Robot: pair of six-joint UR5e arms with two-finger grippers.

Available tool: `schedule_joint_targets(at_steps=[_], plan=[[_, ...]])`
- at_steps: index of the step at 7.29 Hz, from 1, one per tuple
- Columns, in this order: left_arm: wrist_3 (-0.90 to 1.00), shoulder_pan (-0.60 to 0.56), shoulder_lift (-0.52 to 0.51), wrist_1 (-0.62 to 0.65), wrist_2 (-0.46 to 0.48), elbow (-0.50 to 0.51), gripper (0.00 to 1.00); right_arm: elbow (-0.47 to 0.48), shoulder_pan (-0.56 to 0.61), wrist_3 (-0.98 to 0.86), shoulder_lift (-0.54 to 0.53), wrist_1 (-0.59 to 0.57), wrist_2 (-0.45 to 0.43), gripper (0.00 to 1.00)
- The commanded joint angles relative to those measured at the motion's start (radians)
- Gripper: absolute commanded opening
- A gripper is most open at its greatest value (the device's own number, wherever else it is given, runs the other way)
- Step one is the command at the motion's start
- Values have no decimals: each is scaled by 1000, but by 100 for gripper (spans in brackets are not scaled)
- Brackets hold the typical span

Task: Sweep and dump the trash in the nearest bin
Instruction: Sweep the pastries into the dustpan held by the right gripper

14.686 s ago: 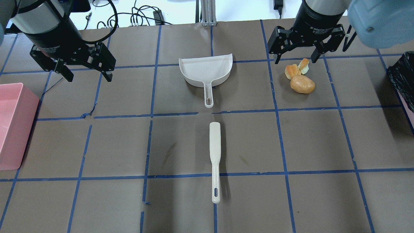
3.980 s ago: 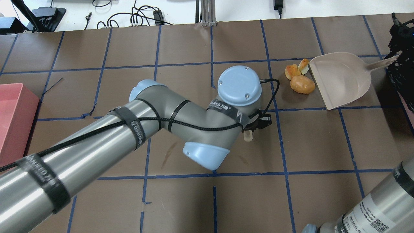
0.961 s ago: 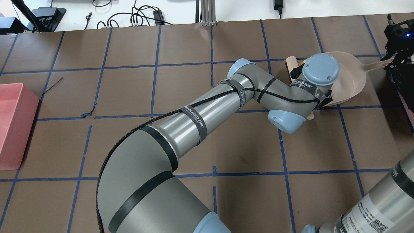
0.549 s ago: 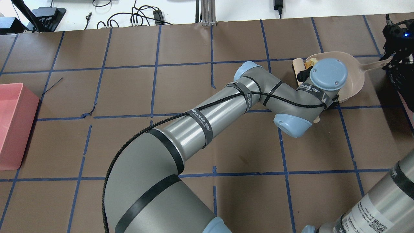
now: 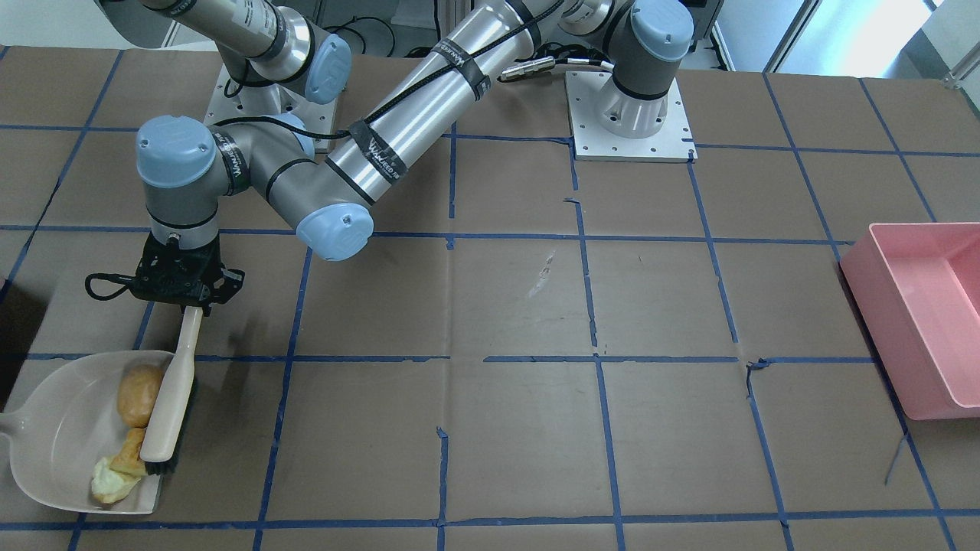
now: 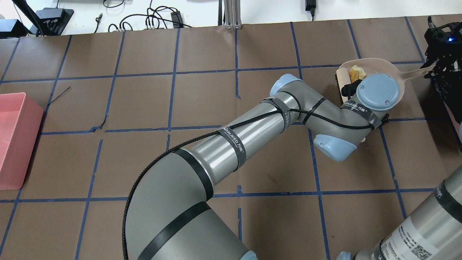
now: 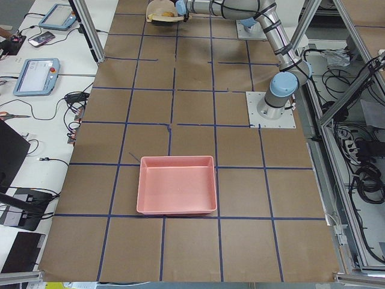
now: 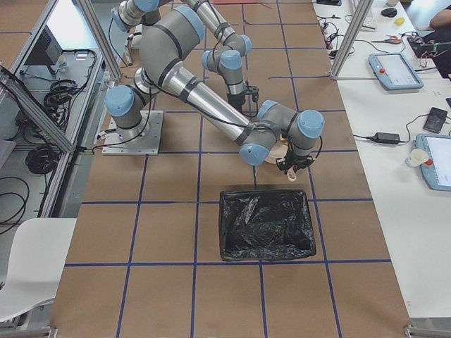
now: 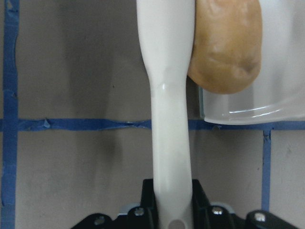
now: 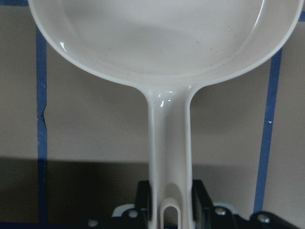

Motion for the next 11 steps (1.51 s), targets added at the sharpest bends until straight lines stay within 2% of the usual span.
schedule_joint_targets(at_steps=[1,3,8,10,11], plan=[[-2,-3,-7,1,-1,18,8,5,7,11,2,10,8,0],[-25,-12,-13,3,5,18,8,11,18,8,3,33,57,0],[81,9,22,-8,11,-10,9,10,6,0,8,41,129,0],[87,29,40,-3,14,-69,9,10,-31,-3,8,99,208,0],[101,56,72,-9,14,-91,9,10,-36,-4,8,100,212,0]])
